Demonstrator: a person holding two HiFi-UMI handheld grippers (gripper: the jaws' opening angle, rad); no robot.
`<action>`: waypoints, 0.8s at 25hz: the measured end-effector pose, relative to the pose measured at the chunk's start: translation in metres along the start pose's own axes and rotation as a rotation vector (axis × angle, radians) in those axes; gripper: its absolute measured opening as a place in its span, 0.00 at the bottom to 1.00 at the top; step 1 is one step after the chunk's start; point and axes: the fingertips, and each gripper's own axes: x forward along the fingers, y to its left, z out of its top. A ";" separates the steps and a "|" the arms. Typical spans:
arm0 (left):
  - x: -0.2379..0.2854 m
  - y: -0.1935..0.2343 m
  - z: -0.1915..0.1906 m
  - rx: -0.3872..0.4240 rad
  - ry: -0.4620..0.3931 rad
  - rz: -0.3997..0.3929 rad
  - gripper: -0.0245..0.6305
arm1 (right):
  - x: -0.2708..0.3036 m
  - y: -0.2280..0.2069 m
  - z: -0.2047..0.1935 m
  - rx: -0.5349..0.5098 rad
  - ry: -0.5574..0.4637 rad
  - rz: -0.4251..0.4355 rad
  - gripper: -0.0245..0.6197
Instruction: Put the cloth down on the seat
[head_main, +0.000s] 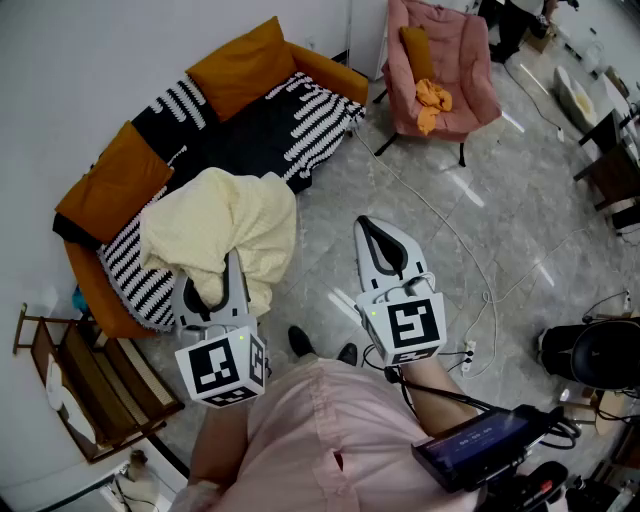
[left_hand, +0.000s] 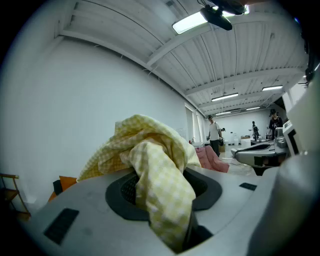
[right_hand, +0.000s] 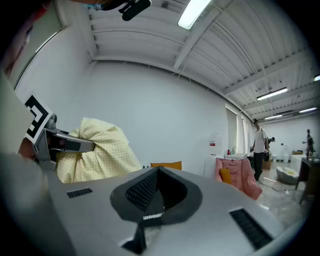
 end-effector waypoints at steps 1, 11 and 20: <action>0.000 0.000 0.000 0.000 0.001 0.000 0.30 | 0.000 0.001 0.000 0.000 0.001 0.001 0.04; 0.013 0.009 -0.002 0.004 0.008 0.006 0.30 | 0.020 0.004 0.003 -0.006 -0.038 0.027 0.04; 0.039 0.045 -0.002 -0.006 -0.010 0.016 0.30 | 0.062 0.023 0.013 -0.030 -0.036 0.034 0.04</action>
